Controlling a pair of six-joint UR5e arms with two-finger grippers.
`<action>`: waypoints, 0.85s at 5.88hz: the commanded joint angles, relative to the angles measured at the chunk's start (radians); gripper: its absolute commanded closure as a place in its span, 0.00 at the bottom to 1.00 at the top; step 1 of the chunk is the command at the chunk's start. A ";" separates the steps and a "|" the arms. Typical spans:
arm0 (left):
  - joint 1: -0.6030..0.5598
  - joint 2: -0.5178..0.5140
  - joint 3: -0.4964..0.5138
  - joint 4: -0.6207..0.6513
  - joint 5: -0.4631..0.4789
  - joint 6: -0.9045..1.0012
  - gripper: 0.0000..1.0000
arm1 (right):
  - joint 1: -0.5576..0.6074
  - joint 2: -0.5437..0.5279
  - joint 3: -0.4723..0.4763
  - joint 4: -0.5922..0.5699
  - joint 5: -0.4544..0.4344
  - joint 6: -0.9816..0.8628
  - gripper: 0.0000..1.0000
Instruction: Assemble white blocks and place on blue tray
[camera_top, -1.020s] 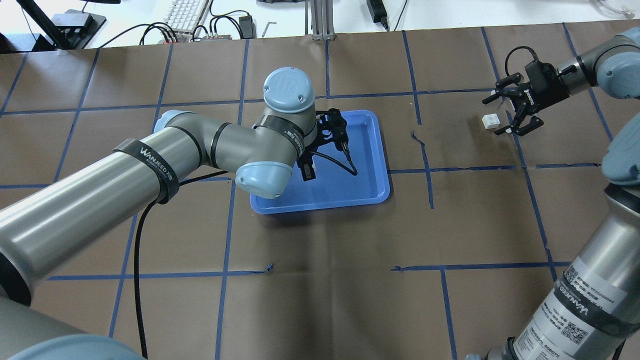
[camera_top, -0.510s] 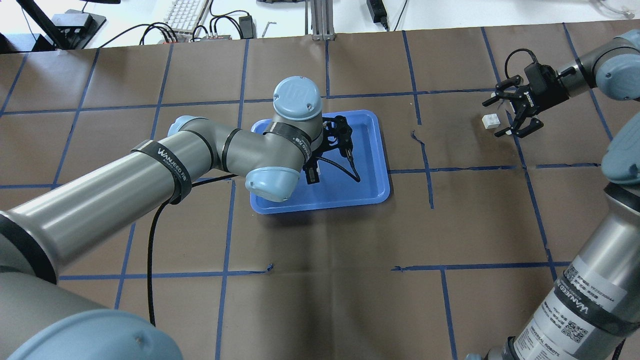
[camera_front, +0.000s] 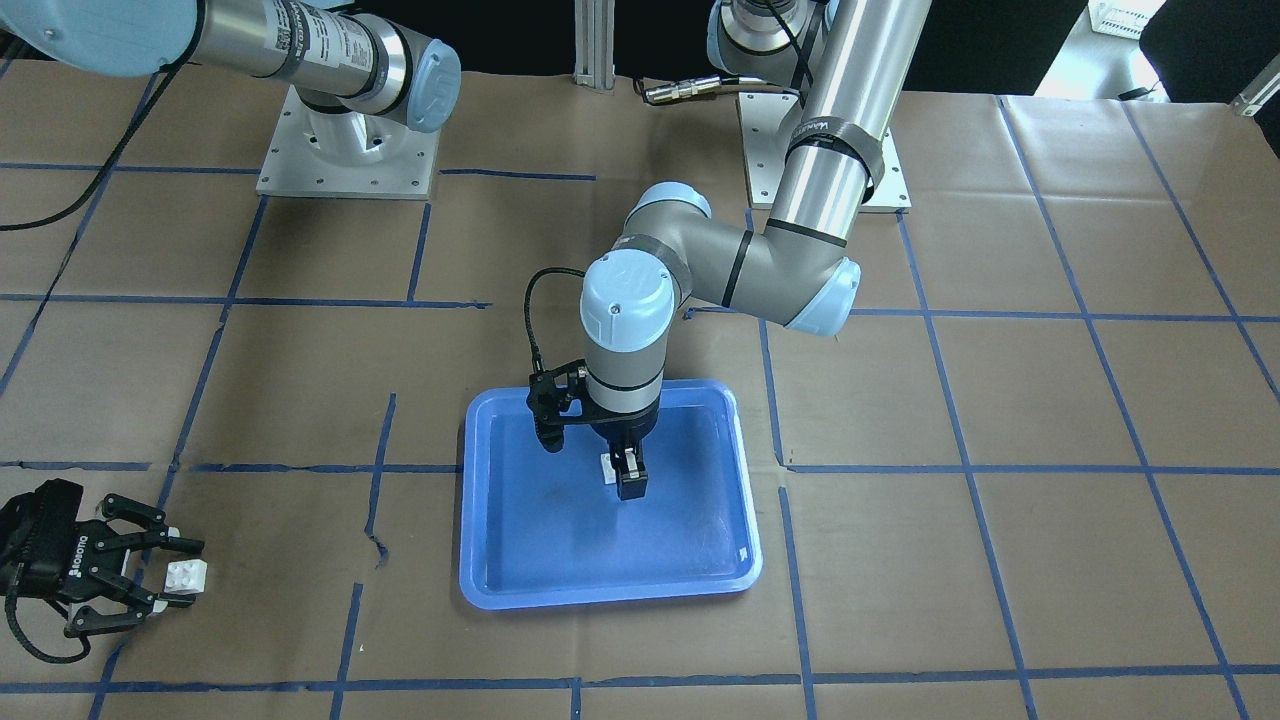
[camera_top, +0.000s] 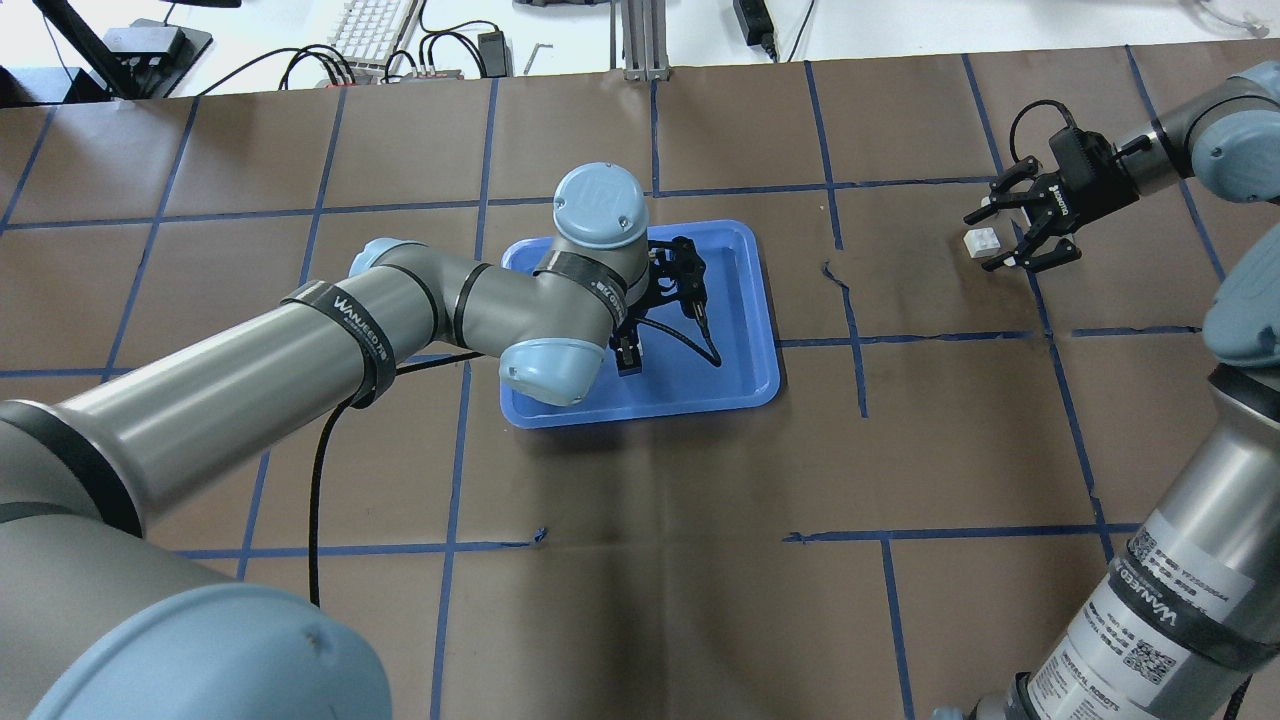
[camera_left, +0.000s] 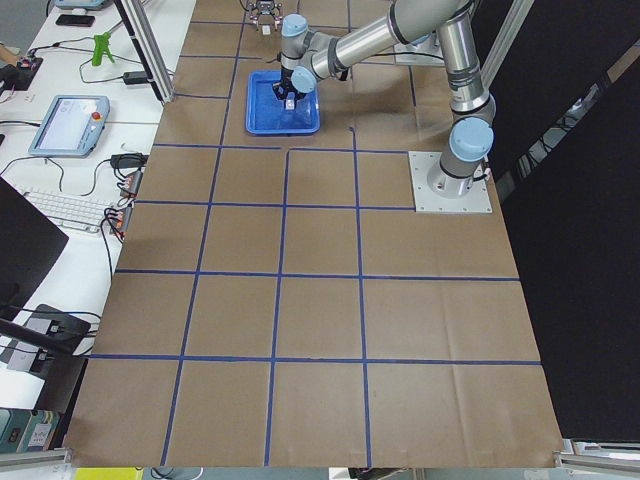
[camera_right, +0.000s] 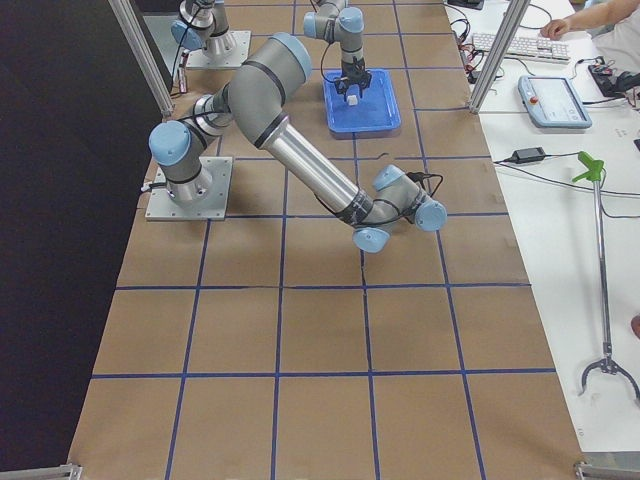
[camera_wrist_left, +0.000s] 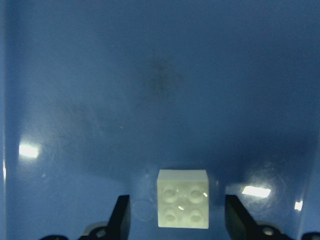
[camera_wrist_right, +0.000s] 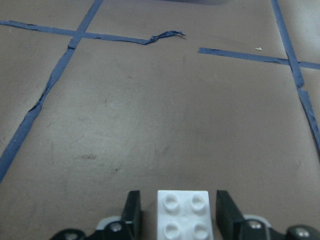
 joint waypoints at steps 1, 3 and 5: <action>0.030 0.123 0.063 -0.205 0.001 -0.011 0.07 | -0.001 -0.004 -0.003 -0.021 -0.014 0.000 0.77; 0.119 0.404 0.119 -0.595 -0.018 -0.105 0.01 | -0.001 -0.035 -0.018 -0.018 -0.014 0.015 0.82; 0.208 0.574 0.122 -0.789 -0.004 -0.375 0.01 | 0.011 -0.169 -0.005 0.028 -0.011 0.130 0.82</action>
